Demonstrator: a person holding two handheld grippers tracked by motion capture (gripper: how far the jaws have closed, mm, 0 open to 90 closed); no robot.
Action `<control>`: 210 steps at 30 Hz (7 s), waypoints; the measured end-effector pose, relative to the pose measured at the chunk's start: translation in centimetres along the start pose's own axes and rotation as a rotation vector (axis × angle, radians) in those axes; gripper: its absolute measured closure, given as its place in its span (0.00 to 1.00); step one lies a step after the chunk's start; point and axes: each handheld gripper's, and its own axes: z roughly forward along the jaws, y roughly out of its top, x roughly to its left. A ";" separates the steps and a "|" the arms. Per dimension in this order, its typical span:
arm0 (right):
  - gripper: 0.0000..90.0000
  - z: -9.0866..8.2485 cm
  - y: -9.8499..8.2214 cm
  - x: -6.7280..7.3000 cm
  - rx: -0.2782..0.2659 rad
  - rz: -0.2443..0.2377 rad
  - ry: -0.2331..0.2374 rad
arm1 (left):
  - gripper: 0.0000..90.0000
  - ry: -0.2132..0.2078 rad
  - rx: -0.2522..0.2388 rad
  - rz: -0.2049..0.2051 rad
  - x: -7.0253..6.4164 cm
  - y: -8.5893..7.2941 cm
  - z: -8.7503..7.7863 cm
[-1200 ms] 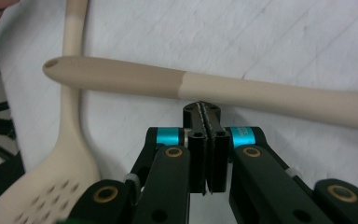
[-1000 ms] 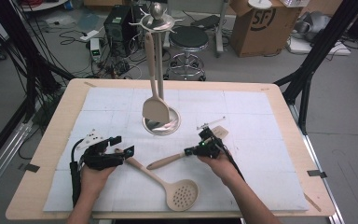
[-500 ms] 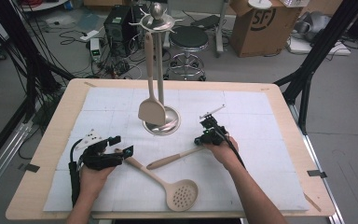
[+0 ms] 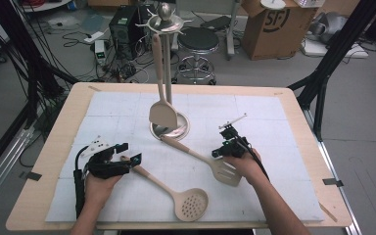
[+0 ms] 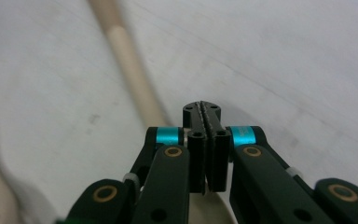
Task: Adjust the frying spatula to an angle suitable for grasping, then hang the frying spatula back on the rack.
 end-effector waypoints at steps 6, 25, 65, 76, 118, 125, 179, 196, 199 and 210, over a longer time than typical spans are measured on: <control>0.81 -0.1 0.1 0.3 -0.022 -0.009 -0.006 | 0.27 0.001 0.001 0.000 0.0 0.0 0.0; 0.66 1.9 1.7 2.9 -0.017 -0.123 0.100 | 0.27 -0.003 -0.005 -0.003 0.1 0.1 0.3; 0.87 2.2 0.5 4.9 -0.101 -0.266 -0.201 | 0.27 -0.008 -0.001 -0.006 0.0 0.0 0.3; 0.86 3.1 0.7 2.8 -0.117 -0.170 -0.129 | 0.27 -0.003 -0.003 -0.006 0.0 0.1 0.3; 0.87 -2.3 0.1 3.7 -0.537 -0.198 -0.049 | 0.27 0.005 -0.003 -0.011 0.2 -0.1 -0.1; 0.87 -6.3 1.8 5.3 -0.697 -0.232 -0.013 | 0.27 0.010 -0.006 -0.012 0.3 -0.1 -0.2; 0.87 -12.3 8.8 4.4 -0.871 -0.186 0.235 | 0.27 0.014 -0.013 -0.013 0.6 0.0 -0.5; 0.87 -12.4 6.2 7.4 -0.865 -0.261 0.213 | 0.27 0.011 -0.016 -0.013 0.4 0.0 -0.5; 0.87 -12.2 6.5 7.2 -0.855 -0.255 0.204 | 0.27 0.010 -0.013 -0.010 0.3 0.0 -0.5; 0.85 -10.7 7.5 7.7 -0.822 -0.276 0.153 | 0.27 0.011 -0.016 -0.012 0.4 0.0 -0.5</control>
